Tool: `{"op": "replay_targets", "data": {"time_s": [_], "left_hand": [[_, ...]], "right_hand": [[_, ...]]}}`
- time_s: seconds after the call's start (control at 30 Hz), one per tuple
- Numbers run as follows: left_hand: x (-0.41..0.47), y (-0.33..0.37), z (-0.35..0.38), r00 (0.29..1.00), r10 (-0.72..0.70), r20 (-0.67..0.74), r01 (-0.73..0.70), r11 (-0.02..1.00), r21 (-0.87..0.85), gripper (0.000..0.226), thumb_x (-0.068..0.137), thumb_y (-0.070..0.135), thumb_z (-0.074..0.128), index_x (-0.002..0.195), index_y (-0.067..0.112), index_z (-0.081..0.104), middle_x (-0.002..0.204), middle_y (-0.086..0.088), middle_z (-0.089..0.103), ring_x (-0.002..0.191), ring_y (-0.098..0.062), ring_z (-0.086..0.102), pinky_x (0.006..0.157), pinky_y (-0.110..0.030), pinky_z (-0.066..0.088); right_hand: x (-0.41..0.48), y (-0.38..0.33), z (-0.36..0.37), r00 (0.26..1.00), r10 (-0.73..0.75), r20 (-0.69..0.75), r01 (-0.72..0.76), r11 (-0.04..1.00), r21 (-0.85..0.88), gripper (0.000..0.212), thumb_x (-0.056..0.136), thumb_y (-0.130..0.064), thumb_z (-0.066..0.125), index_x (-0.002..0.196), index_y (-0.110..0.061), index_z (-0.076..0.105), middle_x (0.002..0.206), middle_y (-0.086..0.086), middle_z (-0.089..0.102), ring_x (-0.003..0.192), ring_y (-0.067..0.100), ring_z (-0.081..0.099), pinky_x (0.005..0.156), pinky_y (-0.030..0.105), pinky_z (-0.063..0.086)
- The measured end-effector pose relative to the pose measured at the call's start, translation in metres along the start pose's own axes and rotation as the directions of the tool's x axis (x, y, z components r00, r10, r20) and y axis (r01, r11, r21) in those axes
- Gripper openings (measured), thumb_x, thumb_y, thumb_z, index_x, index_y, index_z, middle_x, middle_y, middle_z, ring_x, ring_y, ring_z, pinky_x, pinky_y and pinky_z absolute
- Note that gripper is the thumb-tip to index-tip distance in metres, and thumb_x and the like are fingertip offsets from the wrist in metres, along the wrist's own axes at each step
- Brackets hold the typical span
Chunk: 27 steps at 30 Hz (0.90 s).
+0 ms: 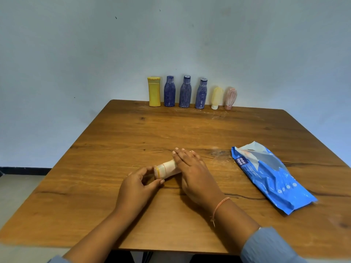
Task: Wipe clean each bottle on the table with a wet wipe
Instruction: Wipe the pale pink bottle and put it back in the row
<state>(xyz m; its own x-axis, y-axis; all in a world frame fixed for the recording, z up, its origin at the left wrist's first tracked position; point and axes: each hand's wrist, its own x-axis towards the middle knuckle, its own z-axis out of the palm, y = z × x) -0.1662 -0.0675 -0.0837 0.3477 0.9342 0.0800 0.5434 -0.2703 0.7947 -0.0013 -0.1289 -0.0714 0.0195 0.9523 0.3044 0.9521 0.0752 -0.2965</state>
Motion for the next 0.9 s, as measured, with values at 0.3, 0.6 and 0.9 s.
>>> {"op": "replay_targets", "data": {"time_s": [0.3,0.6,0.9], "left_hand": [[0.001,-0.004,0.005,0.997,0.068,-0.034,-0.068,0.998,0.004,0.022,0.078,0.016,0.067,0.097,0.025,0.067,0.087,0.002,0.070,0.080,-0.015,0.064,0.071,-0.035,0.053],[0.008,-0.007,0.008,0.998,0.062,-0.001,-0.062,0.995,-0.076,0.025,0.073,0.023,0.076,0.095,0.029,0.066,0.088,0.011,0.067,0.083,-0.002,0.062,0.073,-0.017,0.046],[0.006,-0.004,0.003,0.997,0.067,0.024,-0.065,0.994,-0.091,0.019,0.077,0.019,0.073,0.083,0.034,0.062,0.081,0.011,0.068,0.079,-0.003,0.063,0.071,-0.021,0.050]], "right_hand": [[-0.008,-0.038,0.032,0.977,-0.212,-0.004,0.211,0.970,0.120,0.057,0.089,-0.014,0.023,0.146,-0.007,0.019,0.154,0.008,0.015,0.142,0.015,0.001,0.114,0.034,-0.006],[0.013,0.017,0.019,0.996,0.029,-0.082,-0.025,0.999,0.045,0.070,0.078,-0.022,0.012,0.145,-0.006,0.023,0.153,0.011,0.018,0.141,0.019,0.005,0.116,0.037,0.003],[-0.005,0.000,0.031,0.959,-0.285,0.000,0.284,0.956,-0.073,0.058,0.090,-0.019,0.027,0.146,-0.008,0.021,0.153,0.009,0.018,0.142,0.023,0.014,0.115,0.037,0.009]]}}
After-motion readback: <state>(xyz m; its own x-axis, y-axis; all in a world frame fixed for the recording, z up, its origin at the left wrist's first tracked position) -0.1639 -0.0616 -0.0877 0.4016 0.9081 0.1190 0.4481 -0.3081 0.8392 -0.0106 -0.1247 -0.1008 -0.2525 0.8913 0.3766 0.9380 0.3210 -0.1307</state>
